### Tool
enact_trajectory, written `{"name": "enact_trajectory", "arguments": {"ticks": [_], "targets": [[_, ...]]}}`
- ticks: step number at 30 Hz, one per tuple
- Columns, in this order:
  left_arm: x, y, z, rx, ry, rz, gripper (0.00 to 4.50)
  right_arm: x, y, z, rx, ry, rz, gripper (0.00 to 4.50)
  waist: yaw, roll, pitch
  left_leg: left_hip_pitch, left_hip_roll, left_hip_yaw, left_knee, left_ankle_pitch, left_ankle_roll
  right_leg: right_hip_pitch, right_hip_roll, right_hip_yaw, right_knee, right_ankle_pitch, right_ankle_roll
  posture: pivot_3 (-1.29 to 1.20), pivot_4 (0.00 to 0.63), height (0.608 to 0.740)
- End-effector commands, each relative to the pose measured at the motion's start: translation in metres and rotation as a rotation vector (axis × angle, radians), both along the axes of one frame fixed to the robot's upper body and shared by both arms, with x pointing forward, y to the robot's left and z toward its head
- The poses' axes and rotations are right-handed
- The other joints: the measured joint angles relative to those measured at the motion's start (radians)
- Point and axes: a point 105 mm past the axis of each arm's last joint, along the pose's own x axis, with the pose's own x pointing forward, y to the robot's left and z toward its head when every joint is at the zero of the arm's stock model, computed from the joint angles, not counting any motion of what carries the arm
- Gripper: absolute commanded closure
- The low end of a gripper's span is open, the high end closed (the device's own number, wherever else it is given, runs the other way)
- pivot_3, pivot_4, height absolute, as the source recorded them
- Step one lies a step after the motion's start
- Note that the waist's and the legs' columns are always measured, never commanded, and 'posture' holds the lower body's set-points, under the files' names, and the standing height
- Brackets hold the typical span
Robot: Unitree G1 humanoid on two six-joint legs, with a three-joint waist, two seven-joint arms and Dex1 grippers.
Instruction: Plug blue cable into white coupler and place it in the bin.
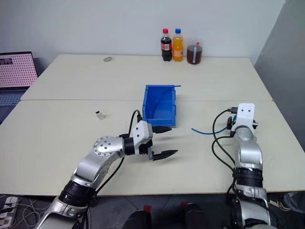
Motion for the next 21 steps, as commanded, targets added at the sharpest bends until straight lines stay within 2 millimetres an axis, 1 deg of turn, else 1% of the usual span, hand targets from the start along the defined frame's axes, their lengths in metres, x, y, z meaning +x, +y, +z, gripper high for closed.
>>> {"name": "enact_trajectory", "arguments": {"ticks": [1,4,8,11,12,14,18,21], "targets": [[-0.003,-0.004,0.010,-0.018,-0.049,-0.020,0.00,0.010,0.003,0.003,0.024,-0.013,-0.003,0.51,0.000,0.000,0.000,0.000,0.000,0.000,0.000,0.000,0.000,0.000,0.000,0.000,0.000,0.000,0.000,0.00,0.150,0.740],[-0.009,-0.005,0.007,-0.019,-0.045,-0.019,0.00,0.015,0.013,-0.006,0.072,0.016,0.008,0.51,0.000,0.000,0.000,0.000,0.000,0.000,0.000,0.000,0.000,0.000,0.000,0.000,0.000,0.000,0.000,0.00,0.150,0.740],[-0.010,-0.001,0.008,-0.019,-0.047,0.015,0.00,0.012,0.013,-0.024,0.116,0.074,-0.031,0.51,-0.001,0.000,0.000,0.000,0.000,0.000,0.000,0.000,0.000,0.001,0.000,0.000,0.000,0.000,0.000,0.00,0.150,0.740],[-0.009,0.003,0.010,-0.025,-0.027,0.041,0.00,0.009,0.008,-0.029,0.132,0.080,-0.060,1.04,0.000,0.000,0.000,0.002,0.000,-0.001,0.000,0.000,0.000,0.001,0.000,0.000,0.001,0.000,0.000,0.00,0.150,0.740],[-0.009,0.004,0.010,-0.024,-0.023,0.045,0.00,0.009,0.008,-0.029,0.132,0.078,-0.064,1.28,0.000,0.000,0.000,0.002,0.000,-0.001,0.000,0.000,0.000,0.002,0.000,0.000,0.001,0.000,0.001,0.00,0.150,0.740],[-0.009,0.006,0.011,-0.021,-0.019,0.052,0.00,0.008,0.007,-0.030,0.140,0.076,-0.073,1.78,0.002,0.000,0.000,0.002,0.000,-0.001,0.001,0.000,0.000,0.002,0.000,-0.001,0.001,0.000,0.001,0.00,0.150,0.740],[-0.009,0.008,0.010,-0.014,-0.015,0.059,0.00,0.008,0.004,-0.030,0.143,0.069,-0.092,2.91,0.008,0.000,0.000,0.002,0.000,-0.001,0.001,0.000,0.000,0.002,0.000,-0.001,0.000,0.000,0.001,0.00,0.150,0.740],[-0.007,0.009,0.011,-0.009,-0.020,0.060,0.00,0.007,-0.003,-0.028,0.141,0.056,-0.120,3.71,0.016,0.000,0.000,0.001,-0.001,-0.001,0.001,0.000,0.000,0.002,-0.001,-0.001,0.000,0.000,0.001,0.00,0.150,0.740]]}}
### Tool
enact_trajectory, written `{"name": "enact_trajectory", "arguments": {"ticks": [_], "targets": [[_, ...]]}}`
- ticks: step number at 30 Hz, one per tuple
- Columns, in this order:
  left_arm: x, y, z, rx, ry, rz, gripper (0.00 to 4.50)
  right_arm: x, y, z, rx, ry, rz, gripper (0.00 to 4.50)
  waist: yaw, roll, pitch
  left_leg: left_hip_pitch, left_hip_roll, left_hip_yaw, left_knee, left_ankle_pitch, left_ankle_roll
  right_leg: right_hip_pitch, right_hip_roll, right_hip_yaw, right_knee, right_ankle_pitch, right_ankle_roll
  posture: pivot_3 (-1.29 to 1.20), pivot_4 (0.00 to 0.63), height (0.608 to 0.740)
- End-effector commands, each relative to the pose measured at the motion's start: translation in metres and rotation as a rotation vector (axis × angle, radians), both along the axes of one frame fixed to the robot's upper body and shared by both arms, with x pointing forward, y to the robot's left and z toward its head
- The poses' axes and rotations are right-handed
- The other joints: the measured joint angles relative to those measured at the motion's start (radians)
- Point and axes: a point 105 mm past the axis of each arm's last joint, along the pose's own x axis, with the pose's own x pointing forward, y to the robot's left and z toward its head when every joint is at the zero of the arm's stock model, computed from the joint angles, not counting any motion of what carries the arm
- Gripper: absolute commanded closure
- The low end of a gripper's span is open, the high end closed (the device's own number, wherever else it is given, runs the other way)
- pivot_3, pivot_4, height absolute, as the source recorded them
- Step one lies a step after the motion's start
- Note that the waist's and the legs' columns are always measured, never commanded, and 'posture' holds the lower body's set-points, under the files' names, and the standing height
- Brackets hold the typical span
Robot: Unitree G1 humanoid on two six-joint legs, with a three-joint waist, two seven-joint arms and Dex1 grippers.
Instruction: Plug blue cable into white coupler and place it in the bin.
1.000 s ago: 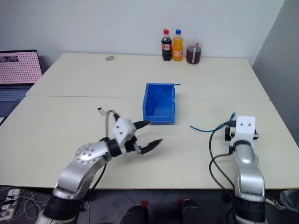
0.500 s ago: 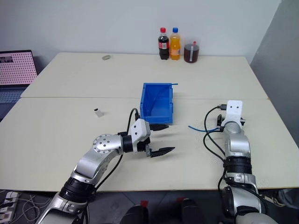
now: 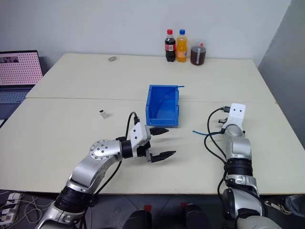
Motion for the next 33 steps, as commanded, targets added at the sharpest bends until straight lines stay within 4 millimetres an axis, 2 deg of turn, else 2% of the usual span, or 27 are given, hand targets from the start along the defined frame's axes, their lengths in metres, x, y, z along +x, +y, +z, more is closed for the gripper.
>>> {"name": "enact_trajectory", "arguments": {"ticks": [1,4,8,10,13,15,17,21,22,26,28,29,31,33], "targets": [[0.000,0.001,0.013,-0.018,-0.045,-0.007,0.00,-0.008,-0.024,-0.007,-0.009,0.025,-0.093,3.89,0.005,0.000,0.000,0.000,0.000,0.000,0.000,0.000,0.000,0.000,0.000,0.000,0.000,0.000,0.000,0.00,0.150,0.740],[0.002,0.004,0.015,-0.014,-0.050,-0.007,0.00,-0.011,-0.032,-0.006,-0.025,0.023,-0.109,4.46,0.013,0.000,0.000,0.000,0.000,0.000,0.000,0.000,0.000,0.000,0.000,0.000,0.000,0.000,0.000,0.00,0.150,0.740],[0.005,0.008,0.017,-0.004,-0.061,-0.003,0.00,-0.014,-0.041,0.002,-0.068,0.000,-0.090,4.46,0.013,0.000,0.000,0.000,0.000,0.000,0.000,0.000,0.000,0.000,0.000,0.000,-0.001,0.000,0.000,0.00,0.150,0.740],[0.016,0.019,0.026,-0.033,-0.078,0.067,0.00,-0.015,-0.041,0.018,-0.132,-0.042,-0.005,4.46,0.013,0.000,0.000,-0.001,0.000,0.000,0.000,0.000,0.000,0.000,0.000,0.000,-0.001,0.000,0.000,0.00,0.150,0.740],[0.032,0.045,0.047,-0.096,-0.127,0.204,0.00,-0.017,-0.024,0.039,-0.209,-0.093,0.234,4.46,0.010,0.001,0.001,-0.002,0.000,0.000,0.000,0.000,0.000,-0.002,0.000,0.000,-0.001,0.000,0.000,0.00,0.150,0.740],[0.037,0.067,0.055,-0.118,-0.130,0.278,0.00,-0.022,-0.005,0.053,-0.233,-0.132,0.427,4.46,0.001,0.002,0.002,-0.003,0.000,0.000,0.000,0.000,0.000,-0.003,0.000,0.000,0.000,0.000,0.000,0.00,0.150,0.740],[0.028,0.083,0.052,-0.118,-0.093,0.296,0.00,-0.029,0.023,0.061,-0.242,-0.146,0.650,4.46,-0.017,0.002,0.002,-0.002,0.001,0.001,0.000,0.000,0.000,-0.003,0.001,0.000,0.000,-0.001,0.001,0.00,0.150,0.740],[-0.016,0.102,0.021,-0.061,0.017,0.314,0.00,-0.054,0.093,0.067,-0.286,-0.139,1.128,4.46,-0.047,0.002,0.002,0.001,0.003,0.001,-0.002,0.000,0.000,-0.002,0.002,0.001,-0.001,-0.004,0.004,0.00,0.150,0.740],[-0.024,0.103,0.016,-0.056,0.036,0.320,0.00,-0.058,0.101,0.067,-0.287,-0.132,1.187,4.46,-0.048,0.002,0.002,0.001,0.003,0.001,-0.002,0.000,0.001,-0.002,0.002,0.001,0.000,-0.004,0.004,0.00,0.150,0.740],[-0.081,0.113,-0.018,-0.065,0.142,0.450,0.00,-0.086,0.171,0.049,-0.230,-0.039,1.563,4.46,-0.038,-0.001,0.004,0.000,0.004,0.000,-0.002,-0.001,0.001,-0.002,0.001,0.000,0.000,-0.004,0.003,0.00,0.150,0.740],[-0.099,0.120,-0.028,-0.068,0.173,0.531,0.00,-0.095,0.193,0.041,-0.223,-0.009,1.667,4.46,-0.037,-0.001,0.004,0.000,0.004,0.000,-0.001,-0.001,0.000,-0.001,0.000,0.000,-0.001,-0.004,0.003,0.00,0.150,0.740],[-0.105,0.122,-0.032,-0.075,0.184,0.563,0.00,-0.096,0.201,0.037,-0.244,-0.008,1.692,4.46,-0.035,-0.002,0.004,0.001,0.003,0.000,-0.001,-0.001,0.000,0.000,0.000,0.000,-0.001,-0.005,0.003,0.00,0.150,0.740],[-0.120,0.128,-0.043,-0.062,0.200,0.633,0.00,-0.096,0.230,0.027,-0.288,-0.019,1.767,4.46,-0.017,-0.003,0.005,0.001,0.002,-0.001,-0.001,-0.001,0.000,-0.001,-0.001,-0.001,-0.001,-0.005,0.004,0.00,0.150,0.740],[-0.127,0.130,-0.048,-0.055,0.201,0.673,0.00,-0.095,0.245,0.022,-0.314,-0.031,1.805,4.46,-0.012,-0.003,0.005,0.001,0.003,-0.001,0.000,0.000,0.000,-0.001,0.000,-0.001,-0.001,-0.006,0.002,0.00,0.150,0.740]]}}
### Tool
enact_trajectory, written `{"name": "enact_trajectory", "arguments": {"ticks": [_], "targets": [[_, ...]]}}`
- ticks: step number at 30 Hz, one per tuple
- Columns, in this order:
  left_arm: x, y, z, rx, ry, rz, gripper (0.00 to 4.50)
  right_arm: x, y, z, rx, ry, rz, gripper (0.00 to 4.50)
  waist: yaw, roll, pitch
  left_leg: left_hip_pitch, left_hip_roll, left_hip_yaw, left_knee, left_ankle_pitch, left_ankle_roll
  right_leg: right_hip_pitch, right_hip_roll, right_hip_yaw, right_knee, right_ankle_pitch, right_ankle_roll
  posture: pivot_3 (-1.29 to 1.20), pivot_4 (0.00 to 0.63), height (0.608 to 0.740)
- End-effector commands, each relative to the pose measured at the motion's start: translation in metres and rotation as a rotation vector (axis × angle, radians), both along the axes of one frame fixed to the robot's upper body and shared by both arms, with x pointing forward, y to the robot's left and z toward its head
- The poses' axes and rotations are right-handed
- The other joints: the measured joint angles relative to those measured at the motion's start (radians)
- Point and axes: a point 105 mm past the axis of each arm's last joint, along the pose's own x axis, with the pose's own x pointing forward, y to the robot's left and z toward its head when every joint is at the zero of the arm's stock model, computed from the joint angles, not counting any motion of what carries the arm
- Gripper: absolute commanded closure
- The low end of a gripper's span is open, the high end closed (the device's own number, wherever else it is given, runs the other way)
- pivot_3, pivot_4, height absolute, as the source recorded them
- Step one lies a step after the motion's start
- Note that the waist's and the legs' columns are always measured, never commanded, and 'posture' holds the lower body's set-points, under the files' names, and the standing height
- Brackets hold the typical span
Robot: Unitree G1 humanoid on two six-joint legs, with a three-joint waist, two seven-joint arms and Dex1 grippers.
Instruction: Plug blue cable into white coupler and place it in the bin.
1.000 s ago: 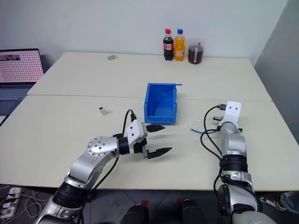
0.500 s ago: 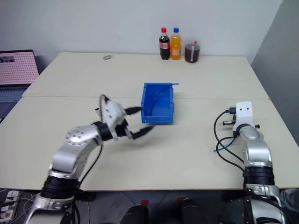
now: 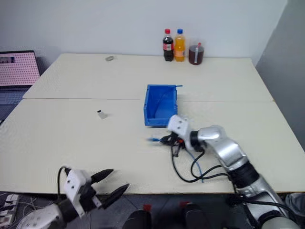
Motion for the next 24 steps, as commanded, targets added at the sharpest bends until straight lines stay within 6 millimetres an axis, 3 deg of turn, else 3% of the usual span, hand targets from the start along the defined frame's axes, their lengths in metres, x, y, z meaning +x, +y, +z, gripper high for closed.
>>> {"name": "enact_trajectory", "arguments": {"ticks": [1,4,6,9,14,18,23,24], "targets": [[-0.006,0.004,0.009,0.040,-0.083,0.095,0.00,0.003,0.027,-0.007,-0.030,-0.075,0.084,4.46,0.007,0.000,0.000,0.000,-0.001,0.000,0.000,0.000,0.000,0.000,0.000,0.000,0.001,-0.002,-0.003,0.00,0.150,0.740],[-0.013,0.007,0.009,0.021,-0.089,0.196,0.00,0.005,0.035,-0.023,-0.062,-0.066,0.099,4.46,0.011,-0.002,-0.001,0.001,-0.001,0.001,0.001,0.000,0.000,0.001,-0.001,0.001,0.000,-0.002,-0.003,0.00,0.150,0.740],[-0.020,0.002,0.006,0.009,-0.075,0.212,0.00,0.005,0.038,-0.031,-0.080,-0.079,0.110,4.24,0.007,-0.003,-0.002,0.001,-0.001,0.002,0.000,0.000,0.000,0.001,-0.001,0.001,0.000,-0.002,-0.004,0.00,0.150,0.740],[-0.025,-0.005,0.004,0.004,-0.072,0.211,0.00,0.001,0.043,-0.035,-0.073,-0.054,0.141,3.42,0.001,-0.003,-0.002,0.001,0.000,0.003,-0.001,0.000,0.000,0.000,0.000,0.002,0.000,0.000,0.000,0.00,0.150,0.740],[-0.014,-0.004,0.006,0.007,-0.093,0.186,0.00,-0.003,0.038,-0.031,-0.046,-0.002,0.137,2.09,0.001,-0.003,-0.002,0.002,0.001,0.001,-0.002,0.000,0.000,-0.001,0.001,0.000,0.002,-0.001,-0.002,0.00,0.150,0.740],[0.015,0.006,0.017,0.056,-0.138,0.085,0.00,-0.010,0.021,-0.010,0.035,0.071,0.101,1.16,0.006,-0.002,-0.001,0.002,0.001,0.000,-0.001,0.000,0.000,0.000,0.001,0.000,0.002,-0.002,-0.003,0.00,0.150,0.740],[0.061,0.016,0.017,0.253,-0.166,-0.230,0.00,-0.022,-0.017,0.025,0.192,0.179,-0.020,0.07,0.019,0.000,0.000,0.001,0.000,-0.001,-0.001,0.000,0.000,0.001,0.001,-0.002,0.002,0.000,0.000,0.00,0.150,0.740],[0.074,0.017,0.019,0.257,-0.160,-0.270,0.00,-0.027,-0.027,0.029,0.205,0.174,-0.042,0.03,0.022,0.000,0.000,0.001,0.000,-0.001,-0.001,0.000,-0.001,0.001,0.001,-0.002,0.002,0.000,0.000,0.00,0.150,0.740]]}}
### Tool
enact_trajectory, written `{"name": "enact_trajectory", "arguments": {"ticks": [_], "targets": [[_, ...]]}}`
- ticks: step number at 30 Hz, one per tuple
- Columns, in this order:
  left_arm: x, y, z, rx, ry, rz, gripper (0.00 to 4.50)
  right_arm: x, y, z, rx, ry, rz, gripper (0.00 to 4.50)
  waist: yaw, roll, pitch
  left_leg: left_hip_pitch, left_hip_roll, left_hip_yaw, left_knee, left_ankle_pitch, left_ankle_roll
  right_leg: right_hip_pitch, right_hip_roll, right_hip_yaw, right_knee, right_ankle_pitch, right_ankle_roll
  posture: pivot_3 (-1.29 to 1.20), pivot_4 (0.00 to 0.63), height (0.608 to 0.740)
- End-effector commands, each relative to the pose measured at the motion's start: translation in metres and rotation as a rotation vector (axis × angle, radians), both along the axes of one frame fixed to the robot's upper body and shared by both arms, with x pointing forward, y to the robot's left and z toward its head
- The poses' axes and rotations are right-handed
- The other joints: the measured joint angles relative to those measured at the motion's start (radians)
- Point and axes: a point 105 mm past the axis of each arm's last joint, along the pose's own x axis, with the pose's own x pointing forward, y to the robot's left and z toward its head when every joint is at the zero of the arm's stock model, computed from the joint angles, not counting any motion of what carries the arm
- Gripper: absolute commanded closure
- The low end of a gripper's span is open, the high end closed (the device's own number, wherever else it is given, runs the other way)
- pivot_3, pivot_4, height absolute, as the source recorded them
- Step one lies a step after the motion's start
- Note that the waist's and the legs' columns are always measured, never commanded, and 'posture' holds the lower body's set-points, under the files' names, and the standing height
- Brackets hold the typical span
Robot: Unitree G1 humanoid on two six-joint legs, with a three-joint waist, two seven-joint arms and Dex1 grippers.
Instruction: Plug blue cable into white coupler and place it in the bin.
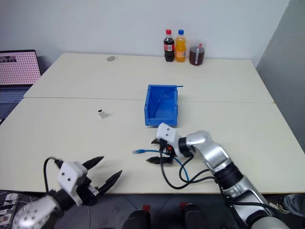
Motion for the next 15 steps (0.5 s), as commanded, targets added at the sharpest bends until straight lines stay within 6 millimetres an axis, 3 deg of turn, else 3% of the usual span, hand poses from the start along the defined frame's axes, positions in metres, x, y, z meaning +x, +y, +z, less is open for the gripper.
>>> {"name": "enact_trajectory", "arguments": {"ticks": [1,7,13,15], "targets": [[0.034,0.003,-0.002,0.061,0.039,-0.172,0.00,-0.018,-0.028,0.032,0.103,0.005,-0.058,0.03,0.009,0.001,0.000,0.000,0.000,0.000,0.000,0.000,0.000,0.000,0.000,0.000,0.000,0.000,0.000,0.00,0.150,0.740],[0.075,-0.017,-0.005,0.119,0.126,-0.460,0.00,-0.050,-0.055,0.044,0.114,0.014,-0.098,0.03,0.008,0.001,0.000,-0.006,-0.001,0.000,0.001,0.000,0.000,-0.002,-0.001,-0.001,-0.001,0.000,0.001,0.00,0.150,0.740],[0.095,-0.028,-0.020,0.204,0.219,-0.646,0.00,-0.043,-0.064,0.039,0.102,-0.013,-0.235,0.03,-0.007,0.001,0.000,-0.005,0.000,0.000,0.001,0.000,0.000,-0.002,0.001,-0.001,0.000,0.001,0.000,0.00,0.150,0.740],[0.093,-0.028,-0.023,0.249,0.255,-0.714,0.38,-0.039,-0.067,0.039,0.107,-0.023,-0.283,0.00,-0.007,0.001,0.000,-0.005,0.000,0.000,0.001,0.000,0.000,-0.002,0.001,-0.001,0.000,0.001,0.000,0.00,0.150,0.740]]}}
